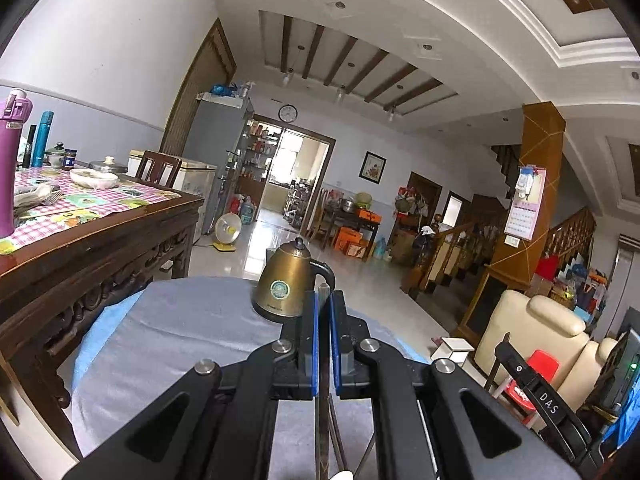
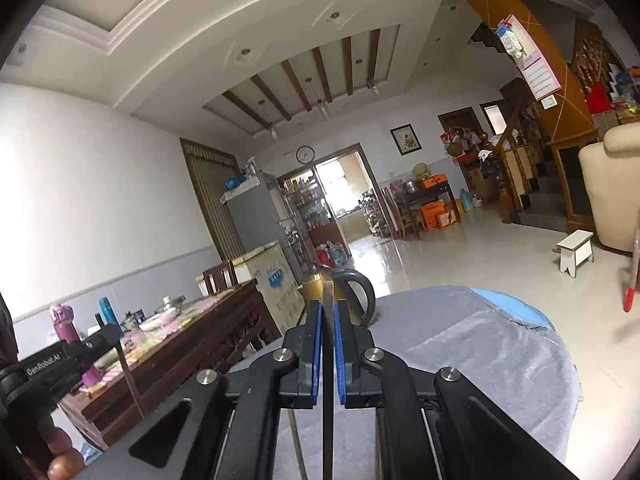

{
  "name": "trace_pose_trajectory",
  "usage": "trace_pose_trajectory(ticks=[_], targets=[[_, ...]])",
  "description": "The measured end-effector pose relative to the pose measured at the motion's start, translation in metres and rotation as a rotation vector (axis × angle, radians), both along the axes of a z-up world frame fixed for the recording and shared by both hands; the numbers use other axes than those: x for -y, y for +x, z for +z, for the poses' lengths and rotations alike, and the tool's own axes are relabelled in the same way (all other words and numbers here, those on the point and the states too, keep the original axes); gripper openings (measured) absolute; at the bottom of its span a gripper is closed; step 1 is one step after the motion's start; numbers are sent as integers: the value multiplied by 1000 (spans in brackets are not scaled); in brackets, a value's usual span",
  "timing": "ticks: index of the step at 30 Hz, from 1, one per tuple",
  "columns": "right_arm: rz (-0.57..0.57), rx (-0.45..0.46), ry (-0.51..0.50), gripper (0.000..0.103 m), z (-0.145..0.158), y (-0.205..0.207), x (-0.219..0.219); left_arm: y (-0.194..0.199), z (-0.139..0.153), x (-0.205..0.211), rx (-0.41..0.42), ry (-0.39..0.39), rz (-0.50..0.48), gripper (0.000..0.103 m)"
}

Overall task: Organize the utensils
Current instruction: 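Lift the chopsticks with both tools and lower them into the holder cup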

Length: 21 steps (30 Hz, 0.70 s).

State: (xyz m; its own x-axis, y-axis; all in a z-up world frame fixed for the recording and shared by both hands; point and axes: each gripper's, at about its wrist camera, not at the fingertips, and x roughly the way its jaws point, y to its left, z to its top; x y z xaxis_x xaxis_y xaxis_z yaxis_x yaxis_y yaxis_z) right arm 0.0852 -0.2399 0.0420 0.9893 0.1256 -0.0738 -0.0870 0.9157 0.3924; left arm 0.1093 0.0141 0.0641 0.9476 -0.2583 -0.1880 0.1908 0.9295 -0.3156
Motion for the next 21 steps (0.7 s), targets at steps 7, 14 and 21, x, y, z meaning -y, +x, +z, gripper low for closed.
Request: trace_pose_trajectory(ticks=[7,14,21], targets=[[-11,49,-13,7,-1,-5,-13,6,-11,2,-15,-22,17,5],[-24,77,-24,7,-1,1,-26,5,-16,6,-10,-34,31,5],[-27,75,-71,7,-8,2,-38,0,-21,13,-1,-12,44,5]])
